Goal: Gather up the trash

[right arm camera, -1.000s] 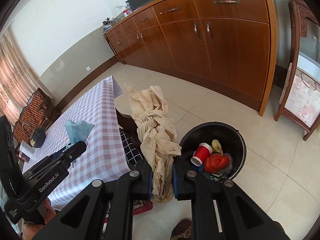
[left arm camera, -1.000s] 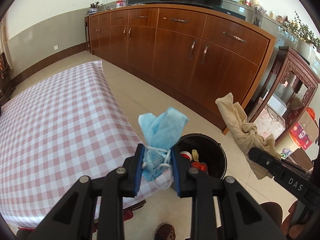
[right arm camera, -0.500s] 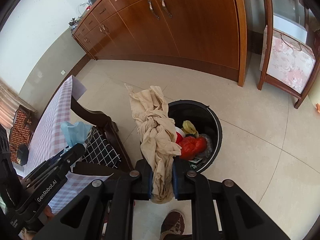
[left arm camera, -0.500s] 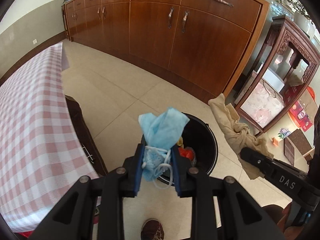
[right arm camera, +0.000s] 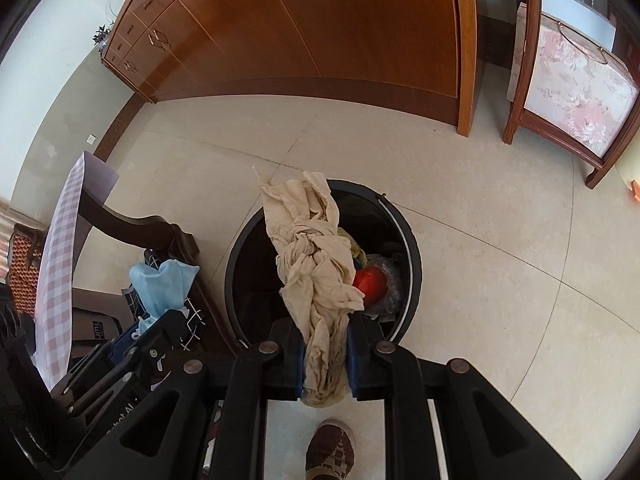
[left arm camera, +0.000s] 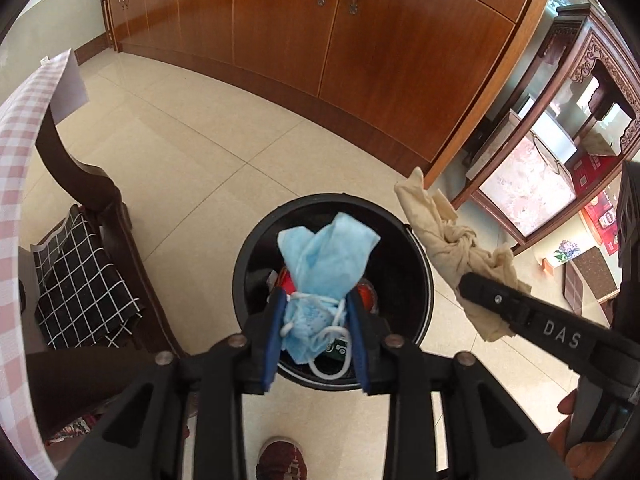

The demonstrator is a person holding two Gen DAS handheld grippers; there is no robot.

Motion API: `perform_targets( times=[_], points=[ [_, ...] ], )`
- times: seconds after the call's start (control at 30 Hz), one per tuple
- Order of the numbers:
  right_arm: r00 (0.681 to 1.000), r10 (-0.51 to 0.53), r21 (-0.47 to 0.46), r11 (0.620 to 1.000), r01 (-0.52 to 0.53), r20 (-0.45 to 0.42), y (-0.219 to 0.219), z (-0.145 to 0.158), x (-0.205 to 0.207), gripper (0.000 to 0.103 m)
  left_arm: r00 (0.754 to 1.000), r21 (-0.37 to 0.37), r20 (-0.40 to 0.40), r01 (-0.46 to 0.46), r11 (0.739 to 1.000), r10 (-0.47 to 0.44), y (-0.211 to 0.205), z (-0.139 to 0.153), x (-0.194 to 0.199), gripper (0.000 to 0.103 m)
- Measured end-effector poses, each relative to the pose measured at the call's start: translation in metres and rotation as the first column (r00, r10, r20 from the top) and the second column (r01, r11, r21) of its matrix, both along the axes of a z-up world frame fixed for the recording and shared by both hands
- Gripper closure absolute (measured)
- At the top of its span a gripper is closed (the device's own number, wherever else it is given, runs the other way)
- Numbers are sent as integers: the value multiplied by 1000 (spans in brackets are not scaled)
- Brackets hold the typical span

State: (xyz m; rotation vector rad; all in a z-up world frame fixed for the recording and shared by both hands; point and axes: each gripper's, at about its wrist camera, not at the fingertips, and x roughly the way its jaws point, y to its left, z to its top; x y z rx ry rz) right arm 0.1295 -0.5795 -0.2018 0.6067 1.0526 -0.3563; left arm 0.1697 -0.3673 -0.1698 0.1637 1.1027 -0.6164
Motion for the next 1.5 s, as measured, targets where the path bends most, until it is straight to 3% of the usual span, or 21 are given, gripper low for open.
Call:
perform_targets(
  times=[0.13, 0.17, 0.2, 0.23, 0.57, 0.93, 1.07, 1.2, 1.3, 1.5],
  points=[
    [1000, -4, -12, 1000, 4, -22, -6, -5, 12, 79, 1000, -8, -4, 2, 1000, -2, -4, -1, 6, 39],
    [1000, -9, -16, 1000, 8, -27, -7, -5, 14, 69, 1000, -13, 2, 1, 1000, -1, -4, 1, 6, 36],
    [1000, -11, -13, 1000, 10, -27, -8, -5, 16, 57, 1000, -16, 9, -1, 1000, 1, -3, 2, 7, 36],
    [1000, -15, -11, 1000, 15, -22, -8, -4, 16, 54, 1000, -19, 13, -3, 1000, 4, -2, 4, 9, 36],
    [997, -44, -52, 998, 47, 68, 1, 40, -12, 53, 989, -56, 143, -33, 998, 41, 25, 54, -5, 36],
    [980, 99, -137, 988, -76, 173, 73, 111, -33, 38, 957, -97, 246, -134, 986, 154, 99, 119, -31, 36],
    [958, 178, -146, 978, -148, 223, 111, 134, -31, 34, 932, -98, 288, -200, 975, 221, 138, 139, -40, 33],
    [919, 278, -161, 957, -240, 279, 158, 157, -27, 30, 889, -101, 345, -284, 954, 301, 183, 159, -52, 28],
    [878, 361, -186, 930, -316, 314, 198, 175, -22, 26, 848, -107, 379, -357, 928, 370, 218, 172, -61, 22],
    [786, 500, -241, 865, -439, 364, 274, 200, -17, 21, 769, -121, 387, -504, 855, 509, 289, 184, -75, 22]
  ],
)
